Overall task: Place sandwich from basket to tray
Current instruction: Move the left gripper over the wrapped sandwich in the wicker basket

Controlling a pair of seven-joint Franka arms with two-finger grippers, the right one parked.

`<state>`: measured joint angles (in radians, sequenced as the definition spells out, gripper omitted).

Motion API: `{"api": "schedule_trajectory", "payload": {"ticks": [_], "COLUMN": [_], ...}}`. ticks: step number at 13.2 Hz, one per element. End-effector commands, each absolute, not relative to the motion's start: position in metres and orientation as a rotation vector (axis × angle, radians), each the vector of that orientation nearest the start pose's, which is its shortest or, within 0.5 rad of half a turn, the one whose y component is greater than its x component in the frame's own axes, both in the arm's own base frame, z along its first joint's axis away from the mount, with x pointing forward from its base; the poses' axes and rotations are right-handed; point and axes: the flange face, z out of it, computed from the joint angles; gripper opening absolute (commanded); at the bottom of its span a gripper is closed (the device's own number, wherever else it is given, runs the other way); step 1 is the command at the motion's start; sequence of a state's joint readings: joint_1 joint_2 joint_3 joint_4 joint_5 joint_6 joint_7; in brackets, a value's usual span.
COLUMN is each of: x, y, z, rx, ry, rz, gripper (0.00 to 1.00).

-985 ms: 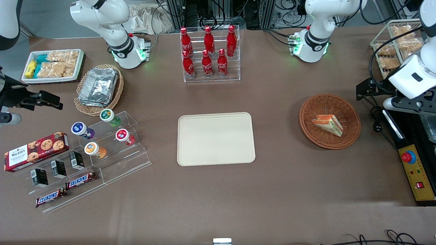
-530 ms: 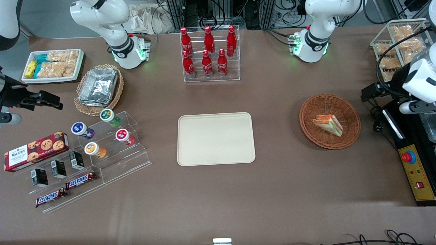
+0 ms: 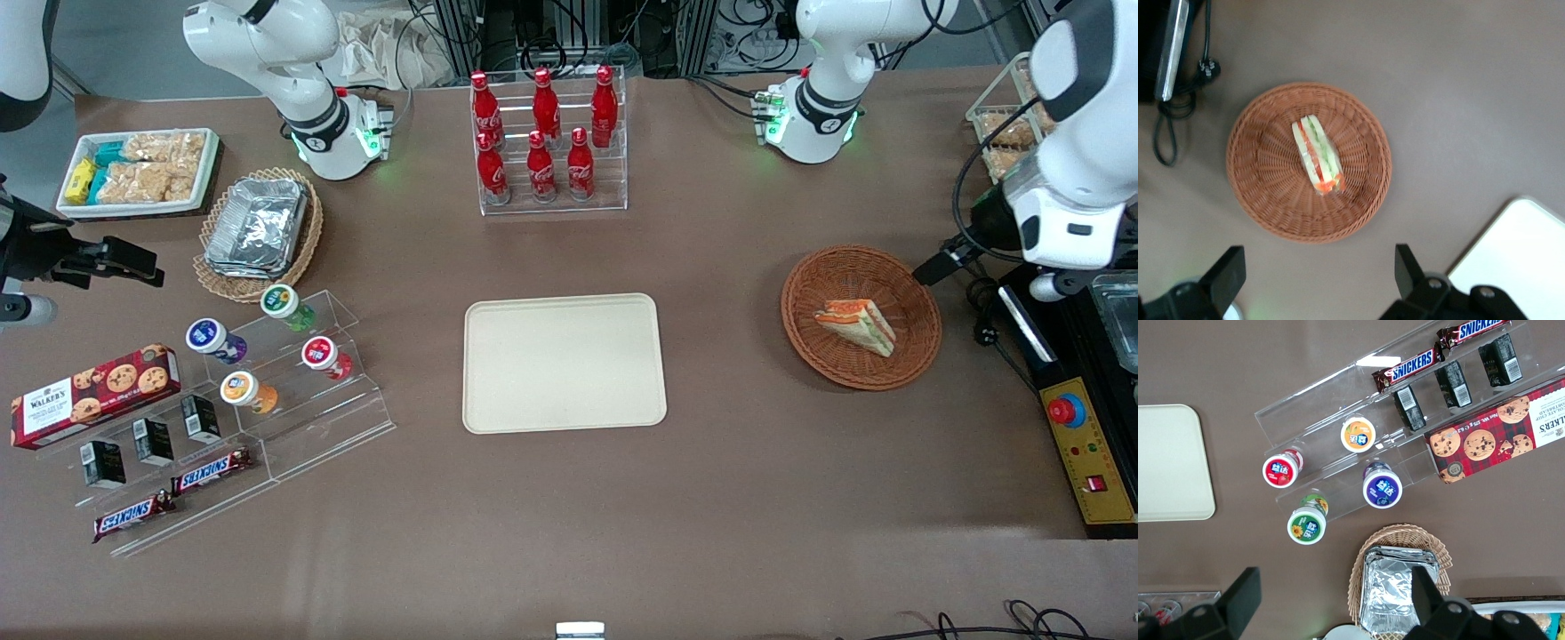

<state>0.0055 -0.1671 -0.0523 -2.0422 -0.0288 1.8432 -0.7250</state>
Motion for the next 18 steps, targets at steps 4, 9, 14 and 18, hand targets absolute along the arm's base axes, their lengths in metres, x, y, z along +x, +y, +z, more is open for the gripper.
{"api": "schedule_trajectory", "payload": {"ticks": [4, 9, 14, 18], "x": [0.488, 0.501, 0.509, 0.501], "y": [-0.016, -0.006, -0.006, -0.01], "z": [0.421, 0.356, 0.328, 0.301], "rx": [-2.764, -2.688, -2.608, -2.619], "ry": [-1.444, -1.636, -1.791, -1.795], "rz": [0.074, 0.019, -0.011, -0.037], "gripper": [0.99, 0.99, 0.99, 0.99]}}
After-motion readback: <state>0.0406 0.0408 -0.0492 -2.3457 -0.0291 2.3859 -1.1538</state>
